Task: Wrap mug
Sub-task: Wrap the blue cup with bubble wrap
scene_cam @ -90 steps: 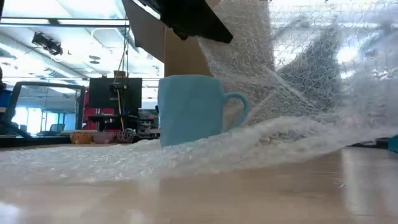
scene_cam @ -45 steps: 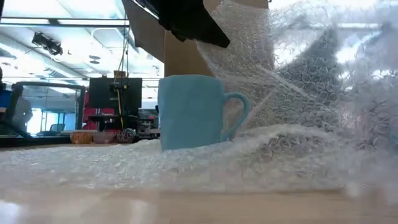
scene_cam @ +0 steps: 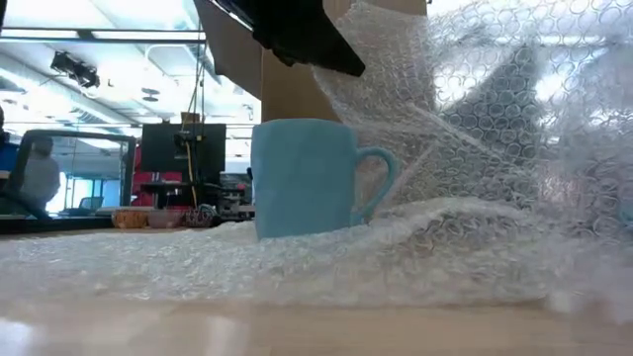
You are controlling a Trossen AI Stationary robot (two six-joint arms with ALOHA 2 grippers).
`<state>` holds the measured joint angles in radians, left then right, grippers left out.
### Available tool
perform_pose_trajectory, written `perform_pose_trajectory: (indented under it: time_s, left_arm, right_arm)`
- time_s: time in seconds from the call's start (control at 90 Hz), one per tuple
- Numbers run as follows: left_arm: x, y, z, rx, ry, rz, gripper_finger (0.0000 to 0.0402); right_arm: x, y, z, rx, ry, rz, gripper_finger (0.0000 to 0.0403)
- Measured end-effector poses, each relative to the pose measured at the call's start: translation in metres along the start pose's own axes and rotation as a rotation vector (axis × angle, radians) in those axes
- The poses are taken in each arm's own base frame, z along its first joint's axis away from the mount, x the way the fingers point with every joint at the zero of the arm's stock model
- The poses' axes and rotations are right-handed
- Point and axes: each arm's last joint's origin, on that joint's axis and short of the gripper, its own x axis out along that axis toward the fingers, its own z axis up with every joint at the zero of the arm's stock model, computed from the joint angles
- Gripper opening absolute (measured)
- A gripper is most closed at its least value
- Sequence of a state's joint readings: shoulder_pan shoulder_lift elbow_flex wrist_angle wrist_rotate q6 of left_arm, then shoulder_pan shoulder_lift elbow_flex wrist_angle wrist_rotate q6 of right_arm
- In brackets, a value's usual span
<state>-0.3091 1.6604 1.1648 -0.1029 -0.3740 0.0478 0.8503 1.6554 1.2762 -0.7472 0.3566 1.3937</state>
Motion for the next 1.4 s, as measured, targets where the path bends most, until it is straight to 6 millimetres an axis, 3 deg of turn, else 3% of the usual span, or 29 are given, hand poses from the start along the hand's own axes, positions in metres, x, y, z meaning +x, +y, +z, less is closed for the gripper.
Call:
perform_pose_trajectory:
  time_s: [0.133,0.333,0.5,0.756,1.4]
  left_arm:
    - [-0.001,-0.002,0.0,0.005,0.003,-0.004,0.0]
    - [-0.012,-0.007,0.002,0.022,0.003,-0.024,0.0]
    - [-0.015,-0.012,0.0,0.043,0.023,-0.04,0.0]
    - [-0.024,-0.031,-0.001,0.077,0.024,-0.086,0.0]
    - [-0.038,-0.056,-0.014,0.093,0.123,-0.128,0.0]
  right_arm:
    - [0.014,0.003,0.005,-0.008,0.013,0.006,0.0104]
    - [0.017,0.002,0.01,-0.045,-0.075,-0.016,0.0009]
    - [0.018,0.007,0.017,0.007,-0.098,0.036,0.0003]
    - [0.022,0.007,0.033,0.266,-0.145,0.072,0.0]
    - [0.011,0.023,0.065,0.255,-0.302,0.286,0.0]
